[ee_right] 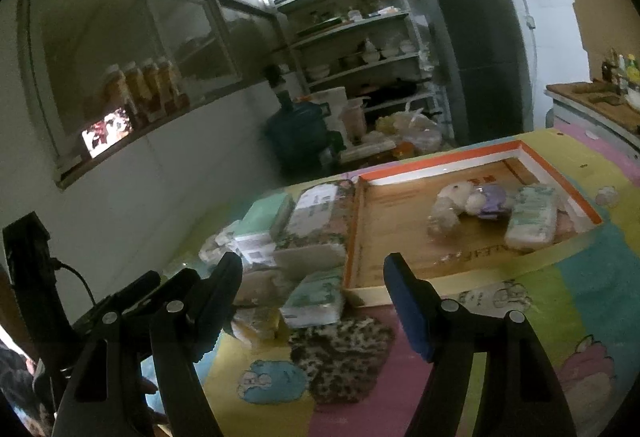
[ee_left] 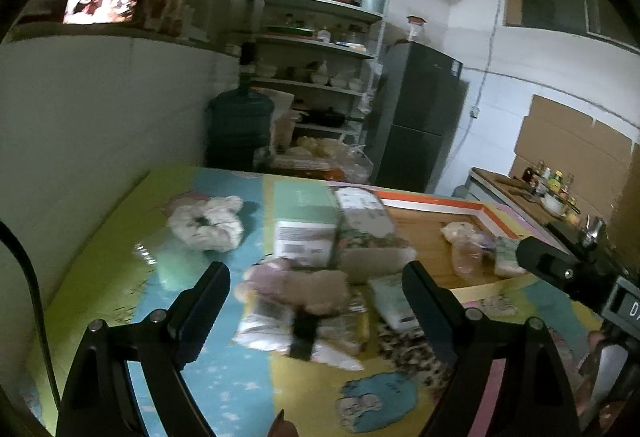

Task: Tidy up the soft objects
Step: 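Grasp the clear bag with green contents with the left tool while the right tool grasps the beige teddy bear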

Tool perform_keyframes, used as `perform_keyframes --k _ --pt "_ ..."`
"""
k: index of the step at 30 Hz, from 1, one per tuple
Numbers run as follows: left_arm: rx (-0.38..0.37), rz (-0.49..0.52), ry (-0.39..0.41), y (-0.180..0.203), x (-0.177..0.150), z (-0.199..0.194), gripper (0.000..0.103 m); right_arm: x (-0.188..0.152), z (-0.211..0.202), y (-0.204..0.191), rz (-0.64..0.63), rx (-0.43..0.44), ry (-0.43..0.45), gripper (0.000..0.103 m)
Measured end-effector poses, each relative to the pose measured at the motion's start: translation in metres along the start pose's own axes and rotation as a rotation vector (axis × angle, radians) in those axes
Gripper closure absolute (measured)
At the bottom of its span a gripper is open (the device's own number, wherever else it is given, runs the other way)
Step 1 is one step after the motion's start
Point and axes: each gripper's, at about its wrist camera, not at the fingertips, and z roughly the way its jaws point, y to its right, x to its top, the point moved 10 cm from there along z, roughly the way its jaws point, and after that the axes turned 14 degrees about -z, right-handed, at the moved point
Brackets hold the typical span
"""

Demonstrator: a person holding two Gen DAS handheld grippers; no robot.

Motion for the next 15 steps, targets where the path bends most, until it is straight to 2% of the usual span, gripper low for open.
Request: perform_keyframes --k 15 --pt "0.068 -0.090 0.011 -0.079 0.006 -0.007 0.015 -0.006 0.032 -0.050 -0.077 0.028 -0.063 0.028"
